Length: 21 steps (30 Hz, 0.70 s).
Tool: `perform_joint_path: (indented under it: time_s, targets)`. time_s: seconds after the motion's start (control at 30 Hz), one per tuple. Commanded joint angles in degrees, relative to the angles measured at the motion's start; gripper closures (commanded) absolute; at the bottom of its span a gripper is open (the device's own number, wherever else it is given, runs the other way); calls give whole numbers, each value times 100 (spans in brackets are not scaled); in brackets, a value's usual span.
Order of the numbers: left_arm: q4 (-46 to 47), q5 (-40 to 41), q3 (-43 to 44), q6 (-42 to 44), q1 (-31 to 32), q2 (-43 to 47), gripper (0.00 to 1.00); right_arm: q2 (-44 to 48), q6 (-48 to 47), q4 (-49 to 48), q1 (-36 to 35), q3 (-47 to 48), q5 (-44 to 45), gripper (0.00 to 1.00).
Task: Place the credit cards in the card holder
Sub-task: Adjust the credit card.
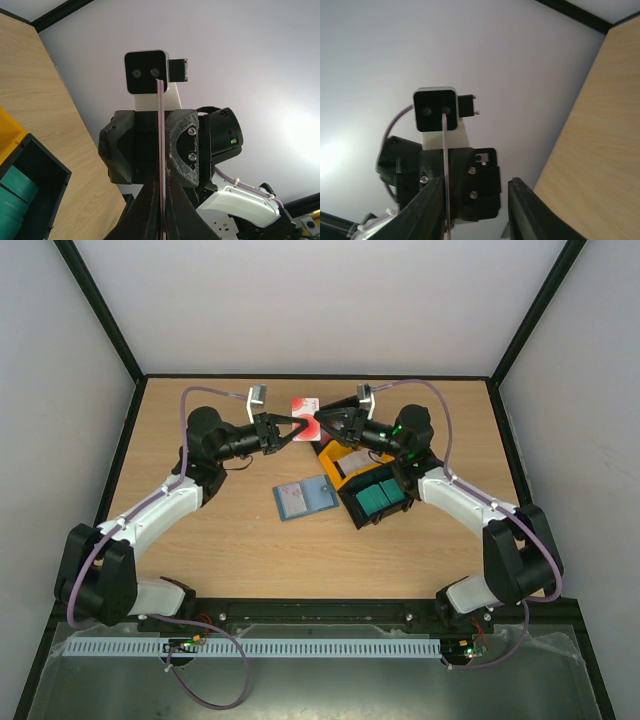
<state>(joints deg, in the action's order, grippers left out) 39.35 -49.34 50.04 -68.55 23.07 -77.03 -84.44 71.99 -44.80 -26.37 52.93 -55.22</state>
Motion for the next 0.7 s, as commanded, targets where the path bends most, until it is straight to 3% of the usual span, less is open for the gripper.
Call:
perform_joint_path:
  time_s: [0.0,0.1,0.27,0.43,0.67]
  targets:
    - [353,-300,-27,125,26,97,97,329,-876,1033,-8,165,348,59]
    - [336,-299,-39,198,31,147,97,517,-1144,1305,-8,114,491,49]
    - [498,-304,-43,25,31,190,97,748,-1083,1110,-8,-177,430,45]
    - [625,-174,-33,-245,31,299,97,888,-607,279,-8,-538,147,48]
    - [1034,-206,-24,-569,31,355,97,1028,-579,149,-58,-653,-8,54]
